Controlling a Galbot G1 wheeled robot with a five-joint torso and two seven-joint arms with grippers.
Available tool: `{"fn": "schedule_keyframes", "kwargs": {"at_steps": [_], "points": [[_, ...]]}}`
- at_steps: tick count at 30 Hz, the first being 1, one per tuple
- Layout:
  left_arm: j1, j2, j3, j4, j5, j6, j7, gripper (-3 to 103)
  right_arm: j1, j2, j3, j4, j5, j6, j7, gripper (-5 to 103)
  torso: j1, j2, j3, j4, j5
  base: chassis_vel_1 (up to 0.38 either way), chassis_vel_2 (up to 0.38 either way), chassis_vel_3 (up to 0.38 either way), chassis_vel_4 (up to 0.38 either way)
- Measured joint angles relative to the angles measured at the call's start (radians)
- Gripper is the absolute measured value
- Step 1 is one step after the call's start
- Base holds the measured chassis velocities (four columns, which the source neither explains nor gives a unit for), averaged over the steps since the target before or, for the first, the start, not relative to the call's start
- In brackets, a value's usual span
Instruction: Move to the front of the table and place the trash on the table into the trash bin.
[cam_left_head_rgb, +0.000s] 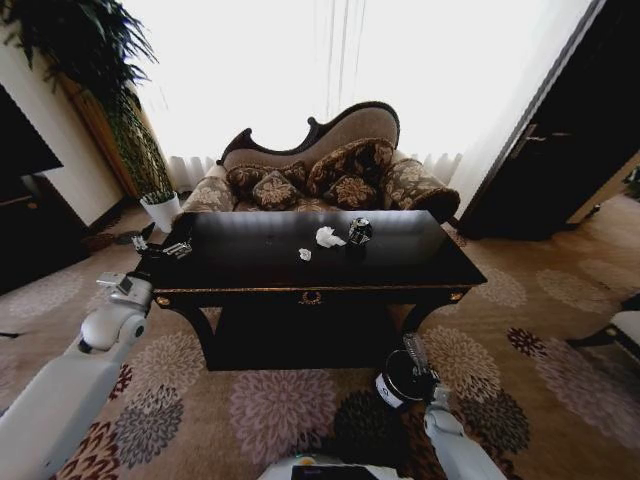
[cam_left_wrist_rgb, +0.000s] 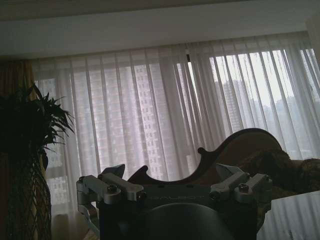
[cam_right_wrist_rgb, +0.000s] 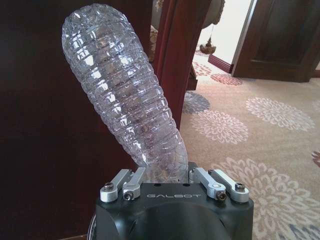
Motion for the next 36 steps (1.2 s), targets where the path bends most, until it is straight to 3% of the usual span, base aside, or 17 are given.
{"fn": "schedule_keyframes", "kwargs": {"at_steps": [2, 3, 6, 9, 11, 16, 20, 22, 26, 30, 34, 36], "points": [[0.0, 0.0, 0.0, 0.0, 0.0, 0.0, 0.0, 100, 0.0, 0.0, 0.0, -0.004, -0.007, 0.004, -0.002, 25, 0.0, 0.0, 0.0, -0.0001, 0.0, 0.0, 0.0, 0.0, 0.0], [0.0, 0.0, 0.0, 0.0, 0.0, 0.0, 0.0, 100, 0.0, 0.002, 0.001, -0.009, -0.016, 0.008, -0.005, 36, 0.0, 0.0, 0.0, 0.0, 0.0, 0.0, 0.0, 0.0, 0.0], [0.0, 0.0, 0.0, 0.0, 0.0, 0.0, 0.0, 100, 0.003, 0.005, 0.002, -0.013, -0.021, 0.011, -0.006, 41, 0.0, 0.0, 0.0, 0.0001, 0.0, 0.0, 0.0, 0.0, 0.0], [0.0, 0.0, 0.0, 0.0, 0.0, 0.001, -0.001, 100, 0.008, 0.011, 0.003, -0.015, -0.034, 0.012, -0.006, 57, 0.0, 0.0, 0.0, 0.0002, 0.0, 0.0, 0.0, 0.0, 0.0], [0.0, 0.0, 0.0, 0.0, 0.0, 0.001, -0.001, 100, 0.008, 0.012, 0.003, -0.015, -0.038, 0.012, -0.006, 57, 0.0, 0.0, 0.0, 0.0002, 0.0, 0.0, 0.0, 0.0, 0.0], [0.0, 0.0, 0.0, 0.0, 0.0, 0.001, -0.001, 100, 0.001, 0.015, 0.002, -0.009, -0.047, 0.013, -0.007, 84, 0.0, 0.0, 0.0, 0.0001, 0.0, 0.0, 0.0, 0.0, 0.0], [0.0, 0.0, 0.0, 0.0, 0.0, 0.001, -0.001, 100, -0.007, 0.018, 0.002, -0.003, -0.059, 0.017, -0.007, 90, 0.0, 0.0, 0.0, 0.0002, 0.0, 0.0, 0.0, 0.0, 0.0], [0.0, 0.0, 0.0, 0.0, 0.0, 0.001, -0.001, 100, -0.019, 0.021, 0.002, 0.013, -0.063, 0.018, -0.006, 98, 0.0, 0.0, 0.0, 0.0001, 0.0, 0.0, 0.0, 0.0, 0.0], [0.0, 0.0, 0.0, 0.0, 0.0, 0.001, -0.001, 100, -0.062, 0.031, 0.005, 0.084, -0.057, 0.011, 0.0, 100, 0.0, 0.0, 0.0, 0.0003, 0.0, 0.0, 0.0, 0.0, 0.0], [0.0, 0.0, 0.0, 0.0, 0.0, 0.001, -0.001, 100, -0.179, 0.065, 0.008, 0.269, -0.037, -0.017, 0.009, 100, 0.0, 0.0, 0.0, 0.0005, 0.0001, 0.0, 0.0, 0.0, 0.0], [0.0, 0.0, 0.001, 0.0, 0.0, 0.001, -0.001, 100, -0.357, 0.12, 0.04, 0.582, 0.016, -0.047, 0.015, 100, 0.0, 0.0, 0.0, 0.0, -0.0006, 0.0, 0.0, 0.0, 0.0], [0.0, 0.0, 0.001, 0.0, 0.0, 0.001, -0.001, 100, -0.382, 0.128, 0.046, 0.624, 0.022, -0.049, 0.017, 100, 0.0, 0.0, 0.0, 0.0001, -0.0003, 0.0, 0.0, 0.0, 0.0]]}}
